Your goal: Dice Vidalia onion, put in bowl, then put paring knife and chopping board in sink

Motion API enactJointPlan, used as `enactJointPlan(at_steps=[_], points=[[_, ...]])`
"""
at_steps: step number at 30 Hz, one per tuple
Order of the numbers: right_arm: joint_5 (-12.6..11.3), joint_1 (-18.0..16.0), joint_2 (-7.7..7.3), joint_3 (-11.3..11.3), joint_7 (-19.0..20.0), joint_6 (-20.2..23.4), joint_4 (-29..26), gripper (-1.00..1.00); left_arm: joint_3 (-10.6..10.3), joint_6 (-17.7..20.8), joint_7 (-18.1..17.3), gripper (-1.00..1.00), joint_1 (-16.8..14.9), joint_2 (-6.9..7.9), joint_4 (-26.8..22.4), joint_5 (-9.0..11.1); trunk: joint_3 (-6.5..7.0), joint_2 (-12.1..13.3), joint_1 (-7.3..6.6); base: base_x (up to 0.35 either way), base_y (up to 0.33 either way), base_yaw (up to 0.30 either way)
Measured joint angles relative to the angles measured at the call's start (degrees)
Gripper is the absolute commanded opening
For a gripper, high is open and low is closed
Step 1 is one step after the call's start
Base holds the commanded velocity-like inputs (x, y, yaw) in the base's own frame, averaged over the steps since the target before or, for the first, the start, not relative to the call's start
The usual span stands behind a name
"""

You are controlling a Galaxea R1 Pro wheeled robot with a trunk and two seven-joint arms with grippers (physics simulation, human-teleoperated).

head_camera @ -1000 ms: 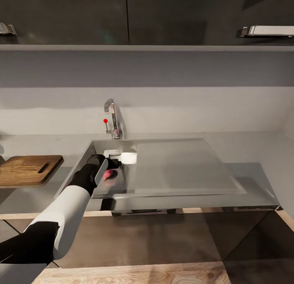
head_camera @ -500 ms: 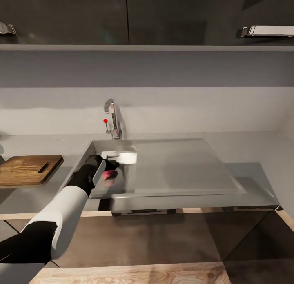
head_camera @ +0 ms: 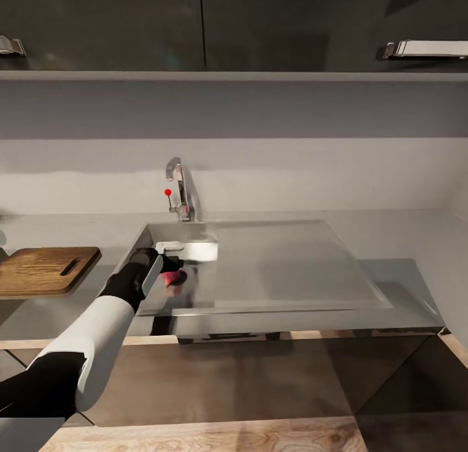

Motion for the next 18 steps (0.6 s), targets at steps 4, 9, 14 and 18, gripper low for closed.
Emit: enactJointPlan(at_steps=[4, 9, 14, 18], points=[[0.0, 0.0, 0.0, 0.0, 0.0, 0.0, 0.0, 1.0, -0.1, 0.0, 0.0, 1.0, 0.0, -0.03, 0.8, 0.0, -0.16, 0.0, 0.0, 0.0, 0.0, 0.0], [0.0, 0.0, 0.0, 0.0, 0.0, 0.0, 0.0, 1.0, -0.1, 0.0, 0.0, 1.0, 0.0, -0.08, 1.6, -0.1, -0.43, 0.0, 0.0, 0.0, 0.0, 0.0], [0.0, 0.0, 0.0, 0.0, 0.0, 0.0, 0.0, 1.0, -0.1, 0.0, 0.0, 1.0, 0.0, -0.08, 1.7, -0.1, -0.71, 0.0, 0.0, 0.0, 0.0, 0.0], [0.0, 0.0, 0.0, 0.0, 0.0, 0.0, 0.0, 1.0, -0.1, 0.0, 0.0, 1.0, 0.0, -0.13, 1.7, -0.1, -0.93, 0.0, 0.0, 0.0, 0.0, 0.0]])
